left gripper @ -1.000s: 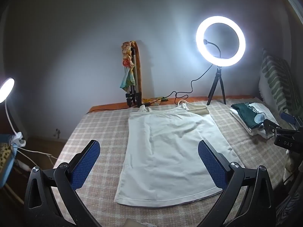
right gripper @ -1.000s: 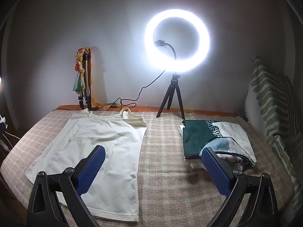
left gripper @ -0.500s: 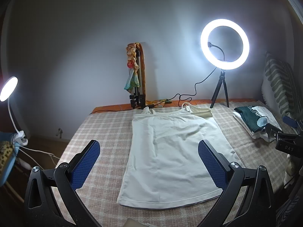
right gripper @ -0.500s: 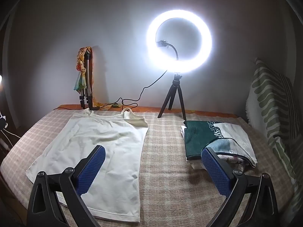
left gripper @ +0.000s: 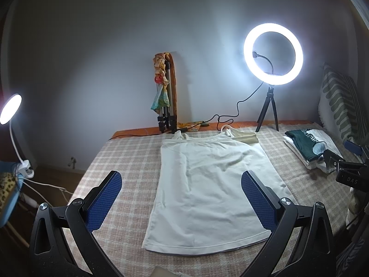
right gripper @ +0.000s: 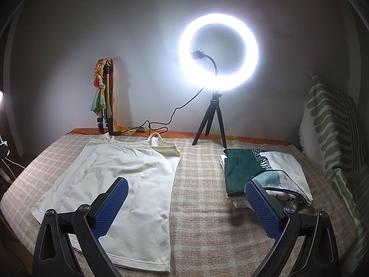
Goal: Fold small clothes
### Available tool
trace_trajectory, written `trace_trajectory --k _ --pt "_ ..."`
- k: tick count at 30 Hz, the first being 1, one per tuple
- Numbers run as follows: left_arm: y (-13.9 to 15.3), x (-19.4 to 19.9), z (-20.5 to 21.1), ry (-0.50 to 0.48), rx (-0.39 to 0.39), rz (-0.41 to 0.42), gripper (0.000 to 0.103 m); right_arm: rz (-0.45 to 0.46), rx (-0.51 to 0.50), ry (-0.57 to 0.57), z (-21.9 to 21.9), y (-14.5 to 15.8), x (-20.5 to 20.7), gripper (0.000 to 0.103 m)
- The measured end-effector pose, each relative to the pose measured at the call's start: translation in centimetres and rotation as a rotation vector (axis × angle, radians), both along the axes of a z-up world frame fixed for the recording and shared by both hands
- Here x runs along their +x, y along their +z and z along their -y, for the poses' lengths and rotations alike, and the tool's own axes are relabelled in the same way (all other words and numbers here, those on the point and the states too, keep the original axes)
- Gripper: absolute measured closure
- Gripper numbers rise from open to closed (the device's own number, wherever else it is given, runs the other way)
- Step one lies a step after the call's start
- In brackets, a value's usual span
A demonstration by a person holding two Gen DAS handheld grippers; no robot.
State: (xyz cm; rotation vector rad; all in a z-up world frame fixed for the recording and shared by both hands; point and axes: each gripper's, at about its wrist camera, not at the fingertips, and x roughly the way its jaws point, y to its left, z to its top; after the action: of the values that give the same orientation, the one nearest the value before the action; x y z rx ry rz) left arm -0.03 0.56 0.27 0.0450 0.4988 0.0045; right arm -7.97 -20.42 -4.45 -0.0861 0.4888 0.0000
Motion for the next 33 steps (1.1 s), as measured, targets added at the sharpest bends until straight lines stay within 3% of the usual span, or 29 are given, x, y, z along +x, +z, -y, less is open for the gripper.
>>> trace_trajectory --k 33 --pt "-0.02 -0.05 -0.05 -0.004 0.000 -0.002 0.000 0.006 -0.004 0.003 -0.08 -0.14 -0.07 0.000"
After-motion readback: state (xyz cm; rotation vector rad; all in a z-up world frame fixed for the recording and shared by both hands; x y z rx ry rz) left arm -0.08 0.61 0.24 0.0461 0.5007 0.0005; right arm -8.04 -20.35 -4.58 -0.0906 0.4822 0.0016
